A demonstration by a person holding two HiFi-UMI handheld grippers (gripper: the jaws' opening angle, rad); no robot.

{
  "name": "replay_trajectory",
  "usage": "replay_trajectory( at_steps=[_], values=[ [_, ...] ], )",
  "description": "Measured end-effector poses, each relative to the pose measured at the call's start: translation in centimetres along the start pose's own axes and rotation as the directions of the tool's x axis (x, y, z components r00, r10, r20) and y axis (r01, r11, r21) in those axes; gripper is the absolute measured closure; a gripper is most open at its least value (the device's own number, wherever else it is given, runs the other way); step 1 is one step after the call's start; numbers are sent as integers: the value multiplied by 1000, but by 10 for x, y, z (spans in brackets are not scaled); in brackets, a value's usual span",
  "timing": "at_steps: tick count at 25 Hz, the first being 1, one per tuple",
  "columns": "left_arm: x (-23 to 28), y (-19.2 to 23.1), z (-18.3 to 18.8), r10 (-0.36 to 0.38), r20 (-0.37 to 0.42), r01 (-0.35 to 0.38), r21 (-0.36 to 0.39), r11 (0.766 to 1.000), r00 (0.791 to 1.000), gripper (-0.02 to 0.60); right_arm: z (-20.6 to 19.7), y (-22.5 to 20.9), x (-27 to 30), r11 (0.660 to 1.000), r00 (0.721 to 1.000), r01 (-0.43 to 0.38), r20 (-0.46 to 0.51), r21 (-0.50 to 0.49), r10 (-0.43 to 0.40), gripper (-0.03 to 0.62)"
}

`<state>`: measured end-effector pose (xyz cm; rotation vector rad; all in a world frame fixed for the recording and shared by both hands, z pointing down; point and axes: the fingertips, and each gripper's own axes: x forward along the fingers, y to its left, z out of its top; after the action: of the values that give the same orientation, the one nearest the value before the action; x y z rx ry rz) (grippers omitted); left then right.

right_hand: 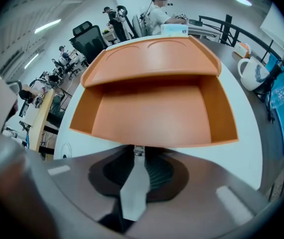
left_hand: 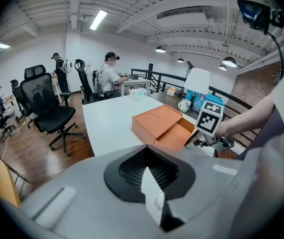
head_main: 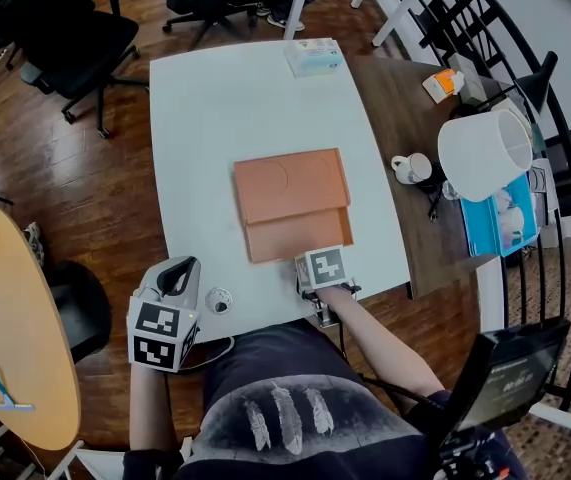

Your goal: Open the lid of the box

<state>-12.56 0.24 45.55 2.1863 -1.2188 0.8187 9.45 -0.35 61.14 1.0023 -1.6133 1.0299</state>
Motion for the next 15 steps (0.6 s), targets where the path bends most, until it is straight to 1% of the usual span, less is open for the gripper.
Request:
replay_trajectory(
  at_steps=[8,11,15],
  values=[
    [1,-6,3,1,1,-1,8,1000,1000,565,-17,3,6,999,999,-43,-8,29,44,526],
    [1,-8,2,2,1,-2,8,1000,1000,565,-19,1,4,999,999,-35,5,12,35,526],
    [2,-12,1,-1,0,1,9,1000,1000,565,-23,-4,-2,999,1000,-14,-10,-32,14,528]
  ],
)
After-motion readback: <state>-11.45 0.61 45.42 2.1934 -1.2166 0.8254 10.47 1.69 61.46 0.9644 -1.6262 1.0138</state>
